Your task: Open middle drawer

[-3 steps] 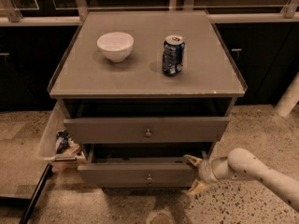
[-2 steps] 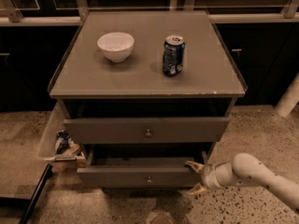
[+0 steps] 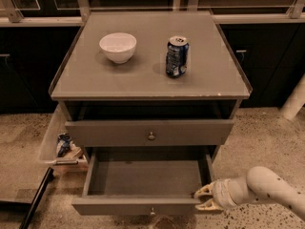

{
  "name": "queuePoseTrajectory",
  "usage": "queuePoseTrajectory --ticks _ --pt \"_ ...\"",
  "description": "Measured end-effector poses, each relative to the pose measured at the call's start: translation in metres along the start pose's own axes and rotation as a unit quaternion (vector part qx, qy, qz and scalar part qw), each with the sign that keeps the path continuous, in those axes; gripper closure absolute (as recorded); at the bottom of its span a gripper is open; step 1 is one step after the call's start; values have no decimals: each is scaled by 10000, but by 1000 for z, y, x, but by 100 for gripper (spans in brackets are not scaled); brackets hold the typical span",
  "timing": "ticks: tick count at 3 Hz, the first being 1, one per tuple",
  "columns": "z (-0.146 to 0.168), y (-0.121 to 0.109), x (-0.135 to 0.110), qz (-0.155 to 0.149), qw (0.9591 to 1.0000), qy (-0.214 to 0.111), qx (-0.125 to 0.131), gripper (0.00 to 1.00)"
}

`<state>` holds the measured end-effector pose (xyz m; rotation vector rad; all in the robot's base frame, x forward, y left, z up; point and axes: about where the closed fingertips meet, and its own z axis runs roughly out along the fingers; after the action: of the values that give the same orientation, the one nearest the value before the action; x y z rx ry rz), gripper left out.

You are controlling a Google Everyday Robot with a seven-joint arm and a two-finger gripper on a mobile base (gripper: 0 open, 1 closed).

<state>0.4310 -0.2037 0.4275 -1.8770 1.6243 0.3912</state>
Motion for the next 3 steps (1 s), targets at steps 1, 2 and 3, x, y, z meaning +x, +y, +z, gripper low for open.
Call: queuePoseTrajectory --ticks 1,2,3 --pt "-8 9 -5 -64 10000 26 19 86" --pt "-8 9 -5 -64 10000 25 18 62" --pt "-8 9 -5 -64 10000 25 18 39"
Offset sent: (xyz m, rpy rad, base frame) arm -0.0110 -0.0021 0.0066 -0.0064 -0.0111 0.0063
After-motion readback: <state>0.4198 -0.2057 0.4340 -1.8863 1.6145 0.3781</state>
